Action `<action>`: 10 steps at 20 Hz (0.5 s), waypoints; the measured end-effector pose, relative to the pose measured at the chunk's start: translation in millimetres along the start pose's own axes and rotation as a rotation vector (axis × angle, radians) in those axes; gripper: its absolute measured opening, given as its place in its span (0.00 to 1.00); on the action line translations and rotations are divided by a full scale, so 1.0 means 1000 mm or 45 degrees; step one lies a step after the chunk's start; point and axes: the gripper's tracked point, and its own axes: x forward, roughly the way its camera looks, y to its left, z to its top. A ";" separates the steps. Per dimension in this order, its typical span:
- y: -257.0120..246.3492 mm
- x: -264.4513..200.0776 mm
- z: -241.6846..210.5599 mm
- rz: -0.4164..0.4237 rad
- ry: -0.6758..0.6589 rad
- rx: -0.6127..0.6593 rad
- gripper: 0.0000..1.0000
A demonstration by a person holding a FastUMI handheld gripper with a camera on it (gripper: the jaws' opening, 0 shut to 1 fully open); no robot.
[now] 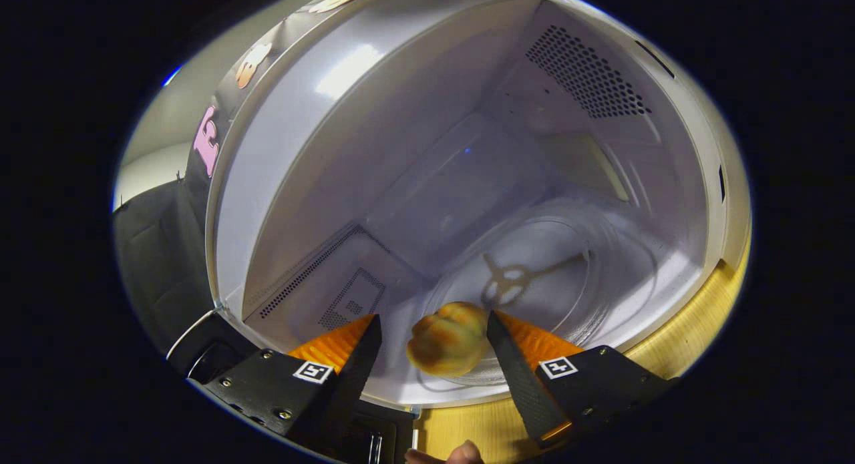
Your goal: Open the microwave, put the food inside, and close the microwave door.
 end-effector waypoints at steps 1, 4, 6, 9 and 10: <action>-0.001 -0.001 0.004 -0.017 -0.024 -0.027 0.97; 0.009 -0.009 0.015 0.004 -0.086 -0.068 0.96; 0.014 -0.014 0.021 0.002 -0.134 -0.134 0.96; 0.022 -0.018 0.021 0.015 -0.129 -0.161 0.96; 0.024 -0.020 0.019 0.019 -0.124 -0.162 0.96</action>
